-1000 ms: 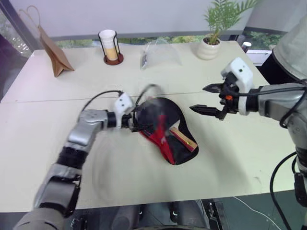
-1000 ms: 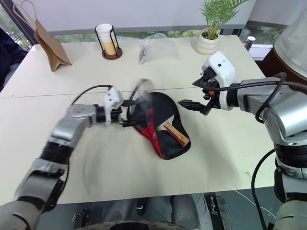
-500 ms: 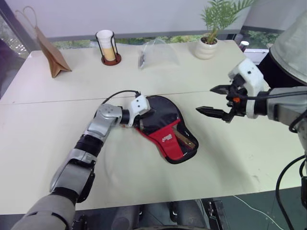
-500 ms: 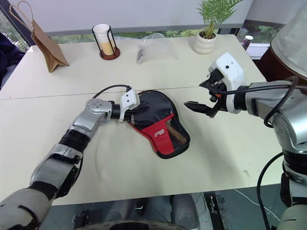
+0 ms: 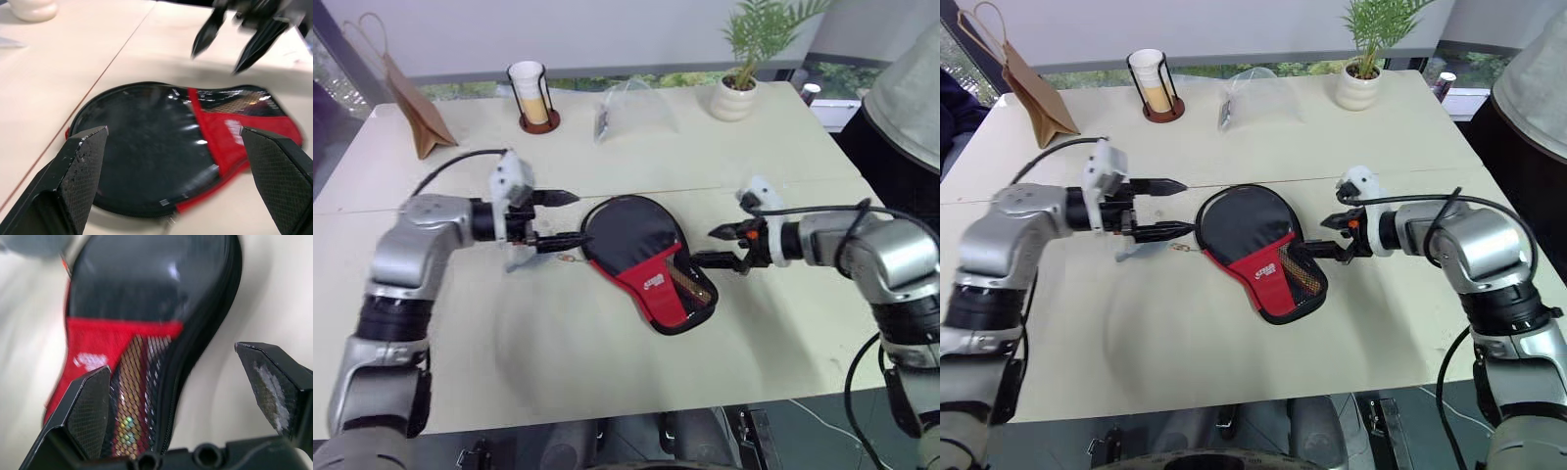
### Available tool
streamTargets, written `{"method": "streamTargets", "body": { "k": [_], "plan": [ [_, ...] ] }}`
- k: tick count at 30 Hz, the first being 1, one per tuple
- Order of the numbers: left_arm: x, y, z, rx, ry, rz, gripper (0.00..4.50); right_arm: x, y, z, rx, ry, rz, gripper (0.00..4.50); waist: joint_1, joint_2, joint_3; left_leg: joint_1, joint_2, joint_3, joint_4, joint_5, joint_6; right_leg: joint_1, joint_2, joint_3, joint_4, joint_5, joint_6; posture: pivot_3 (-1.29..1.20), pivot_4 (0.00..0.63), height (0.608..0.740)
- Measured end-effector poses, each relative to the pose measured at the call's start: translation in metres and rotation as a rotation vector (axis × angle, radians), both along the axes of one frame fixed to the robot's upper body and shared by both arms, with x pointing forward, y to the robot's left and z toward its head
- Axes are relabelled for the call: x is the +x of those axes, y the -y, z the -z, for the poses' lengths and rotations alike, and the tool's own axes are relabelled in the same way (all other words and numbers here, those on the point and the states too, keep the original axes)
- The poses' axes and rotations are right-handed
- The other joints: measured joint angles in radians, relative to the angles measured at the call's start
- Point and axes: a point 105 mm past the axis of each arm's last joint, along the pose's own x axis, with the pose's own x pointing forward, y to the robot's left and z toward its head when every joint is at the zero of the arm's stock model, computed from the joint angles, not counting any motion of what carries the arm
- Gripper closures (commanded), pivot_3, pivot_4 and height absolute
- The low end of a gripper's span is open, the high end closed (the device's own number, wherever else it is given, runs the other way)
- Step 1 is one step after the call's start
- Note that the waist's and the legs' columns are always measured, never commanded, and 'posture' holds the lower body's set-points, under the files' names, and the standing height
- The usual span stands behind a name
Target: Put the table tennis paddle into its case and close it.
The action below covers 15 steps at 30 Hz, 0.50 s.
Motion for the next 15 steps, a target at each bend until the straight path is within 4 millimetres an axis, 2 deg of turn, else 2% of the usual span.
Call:
{"method": "streamTargets", "body": {
  "k": [3,6,11,15],
  "plan": [
    [-0.010,-0.007,0.001,-0.003,-0.017,-0.017,0.00,0.001,-0.001,0.011,0.017,-0.060,-0.015,0.06,0.003,0.000,0.000,0.000,0.000,0.000,0.000,0.000,0.000,0.000,0.001,0.000,0.000,0.000,0.000,0.00,0.150,0.734],
    [-0.017,-0.012,0.004,-0.004,-0.034,-0.041,0.00,0.003,-0.004,0.012,0.036,-0.083,-0.031,0.06,0.003,0.000,0.000,0.000,0.000,0.000,0.000,0.000,0.000,0.000,0.001,0.000,0.000,0.000,0.000,0.00,0.150,0.734],
    [-0.024,-0.013,0.001,-0.011,-0.014,-0.066,0.00,0.006,-0.007,0.027,0.058,-0.163,-0.022,0.06,0.005,0.000,0.000,0.000,0.000,0.000,0.000,0.000,-0.001,0.000,0.001,0.000,0.000,0.000,0.000,0.00,0.150,0.734],
    [-0.026,-0.011,0.001,-0.012,-0.003,-0.078,0.00,0.005,-0.010,0.028,0.066,-0.183,-0.036,0.06,0.004,0.000,0.000,0.001,0.000,0.000,0.000,0.000,-0.001,0.000,0.002,0.001,0.000,0.000,0.000,0.00,0.150,0.734]
  ]
}}
